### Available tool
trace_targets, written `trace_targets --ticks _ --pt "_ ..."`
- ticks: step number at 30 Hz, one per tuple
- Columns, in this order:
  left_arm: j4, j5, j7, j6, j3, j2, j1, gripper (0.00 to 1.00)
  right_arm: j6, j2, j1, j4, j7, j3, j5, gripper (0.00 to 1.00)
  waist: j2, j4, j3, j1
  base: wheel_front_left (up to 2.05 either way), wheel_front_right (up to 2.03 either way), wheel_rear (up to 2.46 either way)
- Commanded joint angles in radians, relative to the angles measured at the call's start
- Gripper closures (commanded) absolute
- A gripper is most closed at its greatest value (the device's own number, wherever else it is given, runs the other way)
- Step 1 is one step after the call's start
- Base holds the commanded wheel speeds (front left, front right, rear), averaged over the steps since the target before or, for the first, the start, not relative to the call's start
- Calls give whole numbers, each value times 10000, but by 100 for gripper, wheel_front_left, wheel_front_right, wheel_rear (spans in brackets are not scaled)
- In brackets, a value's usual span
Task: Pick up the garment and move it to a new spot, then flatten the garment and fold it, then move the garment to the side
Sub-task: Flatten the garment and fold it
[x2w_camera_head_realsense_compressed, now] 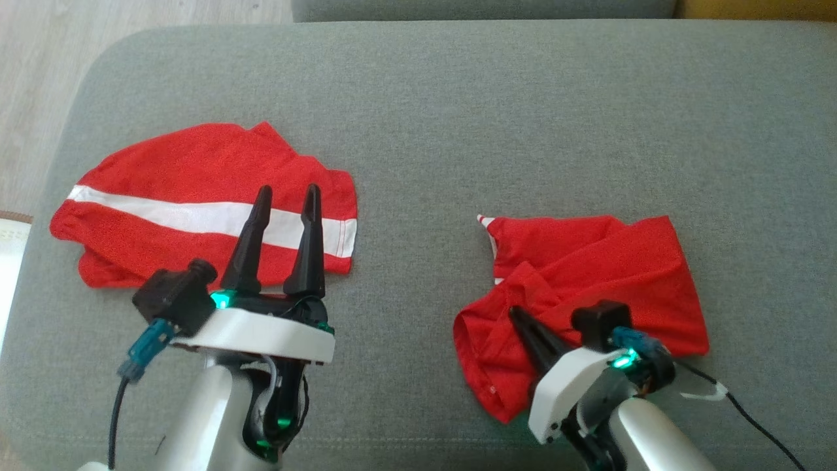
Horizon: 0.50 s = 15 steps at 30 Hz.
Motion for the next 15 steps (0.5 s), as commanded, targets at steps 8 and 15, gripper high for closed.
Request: trace_targets --ticks 8,15 --pt "-310 -103 -53 89 328 28 -278 0 65 -9 -166 -395 317 731 399 100 0 -17 -128 0 0 0 0" --pt "-307 -125 -53 120 352 28 -222 0 65 -9 -64 -296 1152 739 174 100 0 -48 -248 0 0 0 0"
